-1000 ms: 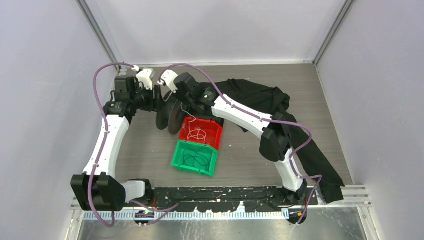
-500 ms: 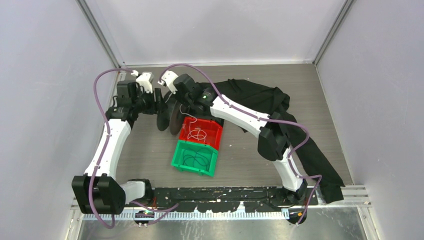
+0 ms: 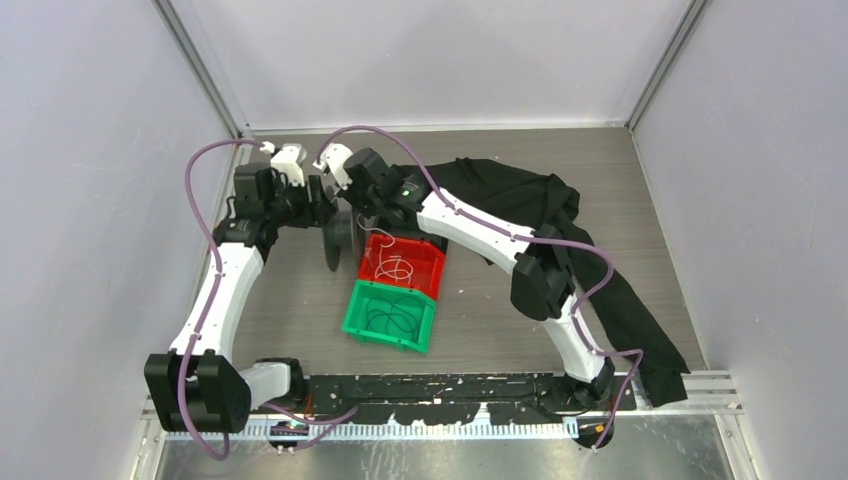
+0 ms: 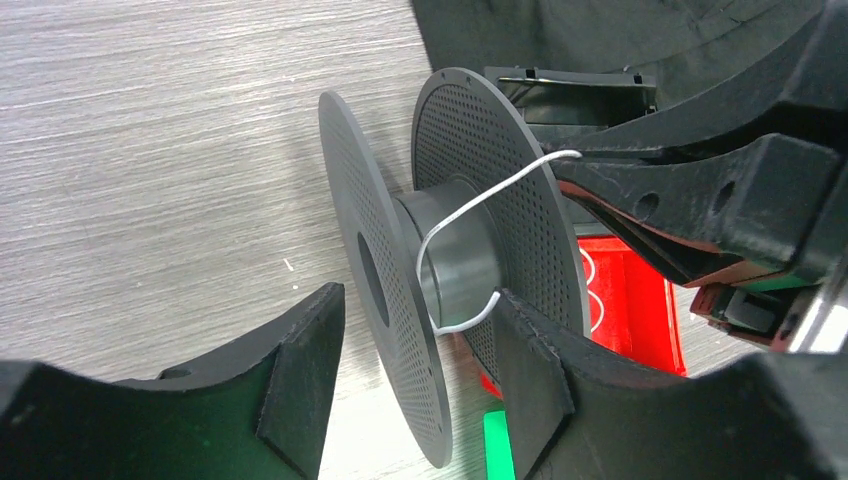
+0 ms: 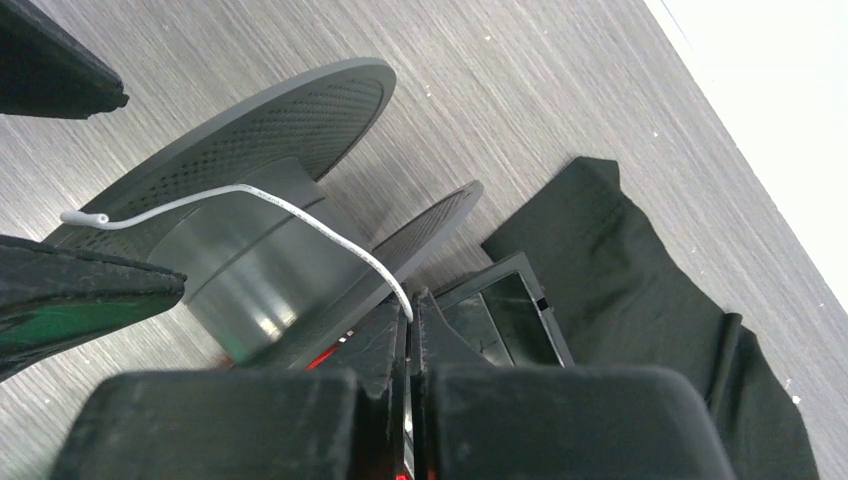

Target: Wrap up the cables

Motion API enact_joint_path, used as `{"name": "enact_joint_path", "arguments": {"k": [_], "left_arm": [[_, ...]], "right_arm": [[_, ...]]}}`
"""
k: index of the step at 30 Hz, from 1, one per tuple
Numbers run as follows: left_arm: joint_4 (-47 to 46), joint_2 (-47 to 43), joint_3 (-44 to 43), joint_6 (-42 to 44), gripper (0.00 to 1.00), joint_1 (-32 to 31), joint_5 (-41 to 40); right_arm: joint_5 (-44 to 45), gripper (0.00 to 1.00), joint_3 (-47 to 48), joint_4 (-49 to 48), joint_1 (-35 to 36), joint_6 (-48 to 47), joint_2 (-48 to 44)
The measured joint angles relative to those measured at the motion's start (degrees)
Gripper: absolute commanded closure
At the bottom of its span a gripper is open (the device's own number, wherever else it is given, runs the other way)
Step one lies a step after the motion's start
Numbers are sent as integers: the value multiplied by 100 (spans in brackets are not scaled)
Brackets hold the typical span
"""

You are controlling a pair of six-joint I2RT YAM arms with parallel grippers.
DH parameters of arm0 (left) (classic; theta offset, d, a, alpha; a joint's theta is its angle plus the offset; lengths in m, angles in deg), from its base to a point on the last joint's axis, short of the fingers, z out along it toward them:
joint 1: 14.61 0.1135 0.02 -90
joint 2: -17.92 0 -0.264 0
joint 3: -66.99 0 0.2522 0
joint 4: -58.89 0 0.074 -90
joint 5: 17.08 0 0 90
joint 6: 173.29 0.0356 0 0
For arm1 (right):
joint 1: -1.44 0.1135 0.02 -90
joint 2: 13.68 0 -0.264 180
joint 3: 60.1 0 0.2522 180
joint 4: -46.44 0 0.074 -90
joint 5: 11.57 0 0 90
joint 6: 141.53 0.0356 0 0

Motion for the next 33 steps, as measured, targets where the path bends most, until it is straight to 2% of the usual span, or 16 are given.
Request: {"name": "enact_joint_path", "arguments": {"k": [5,13,19,26,30,33], "left_arm": [[9,24,0,2,50,0,2],[81,138,0,7,49,0,20],[166,138,0,59,58,0,42],[234,138,0,208,63,-140,-192],[247,138,0,275,71,-332,-452],[249,138,0,319,85,-426,-678]], "right_arm": [[-66,100,0,70,-2,79,50],[-116,100,11,120,-2,140,103],[-149,100,114,160,-2,212,155],[-186,100,168,166,-2,251,201],[-199,100,170,166,-2,271,201],[-199,100,173,179,-9,291,201]]}}
